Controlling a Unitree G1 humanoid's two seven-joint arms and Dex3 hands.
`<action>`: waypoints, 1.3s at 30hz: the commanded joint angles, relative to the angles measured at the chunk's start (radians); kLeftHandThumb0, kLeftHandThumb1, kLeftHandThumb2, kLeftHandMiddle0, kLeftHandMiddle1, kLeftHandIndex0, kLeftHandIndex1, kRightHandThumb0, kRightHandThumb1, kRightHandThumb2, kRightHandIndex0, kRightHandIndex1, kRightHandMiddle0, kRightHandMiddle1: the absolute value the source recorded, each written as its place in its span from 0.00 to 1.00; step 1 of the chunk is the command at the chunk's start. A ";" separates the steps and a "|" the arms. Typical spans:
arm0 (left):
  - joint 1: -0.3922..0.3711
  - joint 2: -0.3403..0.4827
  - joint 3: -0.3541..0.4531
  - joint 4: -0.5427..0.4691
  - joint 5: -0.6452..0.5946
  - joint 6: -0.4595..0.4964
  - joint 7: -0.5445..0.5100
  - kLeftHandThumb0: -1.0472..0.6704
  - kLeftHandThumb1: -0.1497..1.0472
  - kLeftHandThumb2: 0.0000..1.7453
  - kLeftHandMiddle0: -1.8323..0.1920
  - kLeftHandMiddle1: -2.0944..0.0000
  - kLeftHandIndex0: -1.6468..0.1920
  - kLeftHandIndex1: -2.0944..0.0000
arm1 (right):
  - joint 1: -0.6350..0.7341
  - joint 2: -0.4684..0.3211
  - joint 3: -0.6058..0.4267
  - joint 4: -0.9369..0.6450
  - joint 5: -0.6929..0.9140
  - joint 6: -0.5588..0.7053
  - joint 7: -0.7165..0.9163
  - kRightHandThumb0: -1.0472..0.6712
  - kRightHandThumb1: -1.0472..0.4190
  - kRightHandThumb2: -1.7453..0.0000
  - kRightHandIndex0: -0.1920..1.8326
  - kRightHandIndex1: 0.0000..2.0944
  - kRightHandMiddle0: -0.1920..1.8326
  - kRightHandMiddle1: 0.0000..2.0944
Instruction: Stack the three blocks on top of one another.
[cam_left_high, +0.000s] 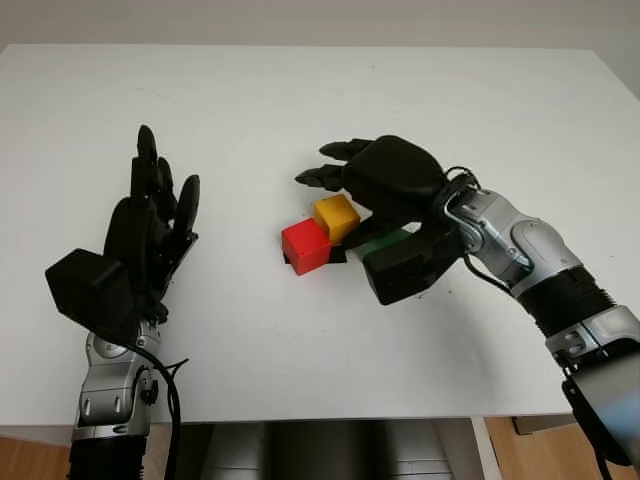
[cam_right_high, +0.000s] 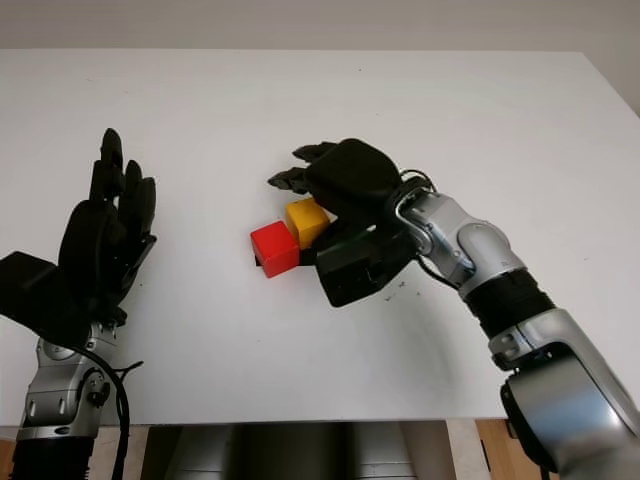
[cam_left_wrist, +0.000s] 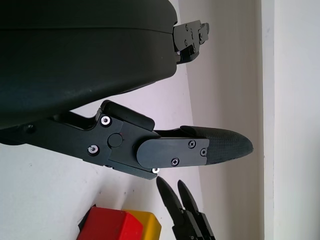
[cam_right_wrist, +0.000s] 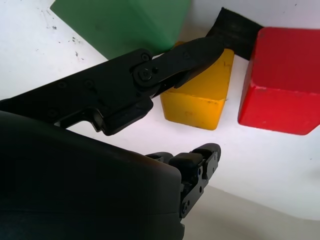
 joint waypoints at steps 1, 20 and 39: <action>0.010 0.002 0.002 -0.012 -0.007 -0.009 -0.006 0.19 1.00 0.24 1.00 1.00 1.00 1.00 | -0.020 -0.017 0.013 -0.003 -0.022 0.000 0.002 0.17 0.09 0.97 0.25 0.03 0.32 0.05; 0.007 0.002 0.004 -0.005 -0.010 -0.027 0.000 0.16 1.00 0.22 1.00 0.98 1.00 1.00 | -0.024 -0.016 0.025 0.038 -0.110 0.014 -0.195 0.35 0.10 0.97 0.38 0.05 0.32 0.57; 0.015 -0.010 -0.002 -0.010 -0.011 -0.022 -0.001 0.15 1.00 0.23 1.00 0.98 1.00 0.99 | -0.072 0.035 -0.131 0.150 0.283 -0.023 -0.003 0.41 0.08 0.97 0.40 0.04 0.33 0.60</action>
